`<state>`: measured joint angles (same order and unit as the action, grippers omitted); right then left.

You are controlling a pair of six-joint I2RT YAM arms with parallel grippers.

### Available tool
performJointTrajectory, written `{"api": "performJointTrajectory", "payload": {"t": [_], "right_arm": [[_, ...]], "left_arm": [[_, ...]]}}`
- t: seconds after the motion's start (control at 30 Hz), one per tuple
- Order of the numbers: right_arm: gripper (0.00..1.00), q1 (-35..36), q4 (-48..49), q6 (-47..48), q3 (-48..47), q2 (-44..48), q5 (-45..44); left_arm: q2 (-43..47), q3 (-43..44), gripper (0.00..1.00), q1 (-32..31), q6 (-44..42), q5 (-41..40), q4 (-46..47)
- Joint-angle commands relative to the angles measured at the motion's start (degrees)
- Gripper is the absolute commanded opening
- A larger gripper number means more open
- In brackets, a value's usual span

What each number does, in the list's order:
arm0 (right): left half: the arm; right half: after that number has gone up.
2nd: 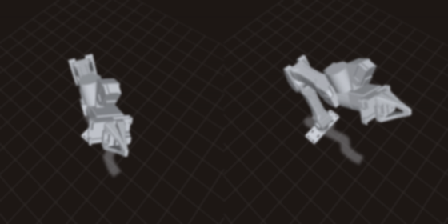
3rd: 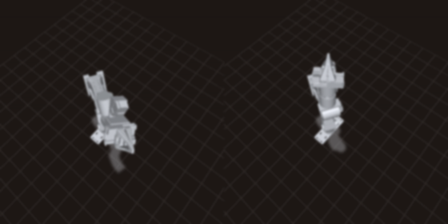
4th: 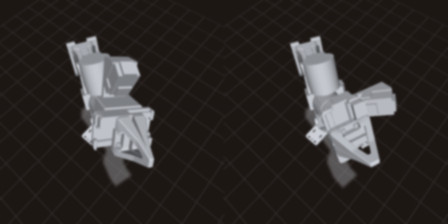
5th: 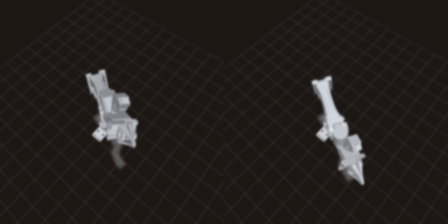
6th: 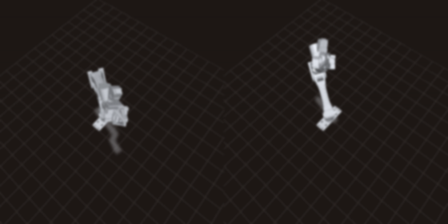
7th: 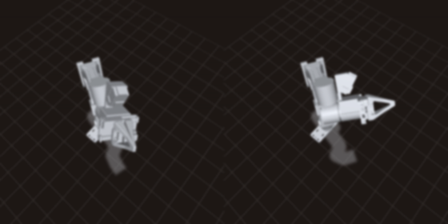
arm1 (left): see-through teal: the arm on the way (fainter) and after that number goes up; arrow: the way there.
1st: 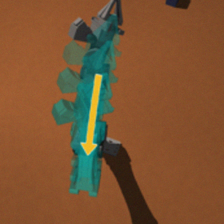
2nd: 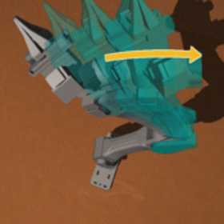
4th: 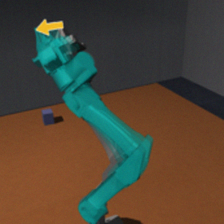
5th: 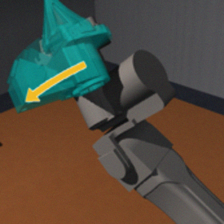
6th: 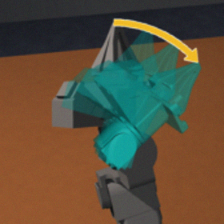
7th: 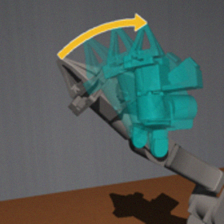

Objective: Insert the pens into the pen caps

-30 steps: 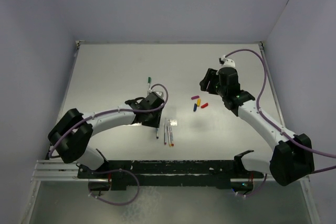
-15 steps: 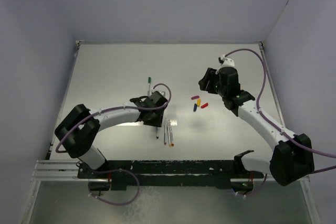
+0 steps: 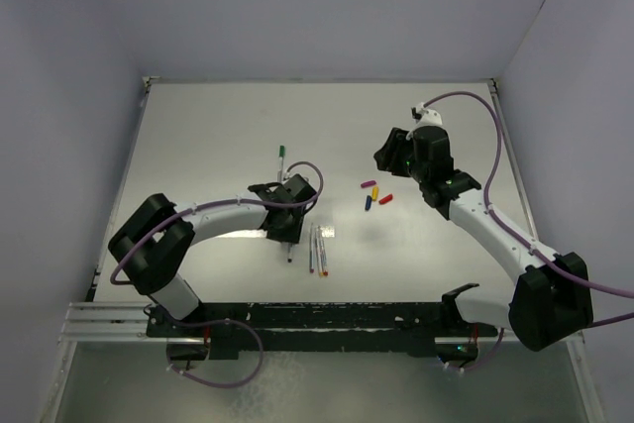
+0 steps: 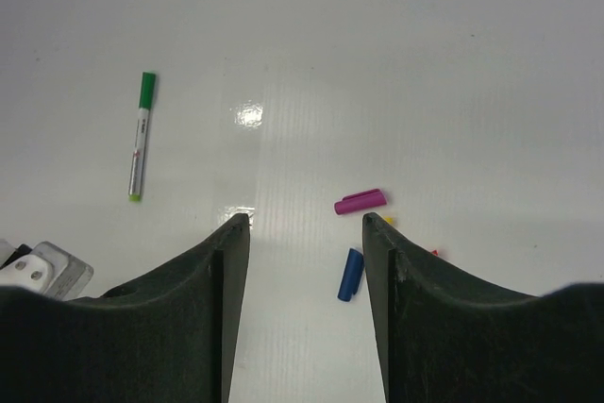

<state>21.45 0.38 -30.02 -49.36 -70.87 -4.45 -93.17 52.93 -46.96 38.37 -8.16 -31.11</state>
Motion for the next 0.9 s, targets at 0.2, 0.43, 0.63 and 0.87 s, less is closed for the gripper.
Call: {"api": "performJointTrajectory", "payload": {"t": [0.2,0.43,0.63,0.87], "right_arm": [[0.52,-0.01,2.36,-0.71,0.12,0.5,1.55],[0.52,-0.01,1.96,-0.76,0.5,1.3,1.46],[0.52,-0.01,1.36,-0.75,0.61,1.72,1.31],[0.51,-0.01,-2.16,-1.86,-0.65,0.6,-0.38]], "left_arm": [[-0.99,0.66,0.35,-0.31,-0.33,-2.65,-3.99],[-3.88,1.65,0.33,-0.32,-0.47,-2.19,-3.9],[-5.58,1.92,0.27,-0.33,-0.71,-1.44,-3.42],[-6.72,1.72,0.16,-0.25,-1.02,-0.58,-3.55]]}}
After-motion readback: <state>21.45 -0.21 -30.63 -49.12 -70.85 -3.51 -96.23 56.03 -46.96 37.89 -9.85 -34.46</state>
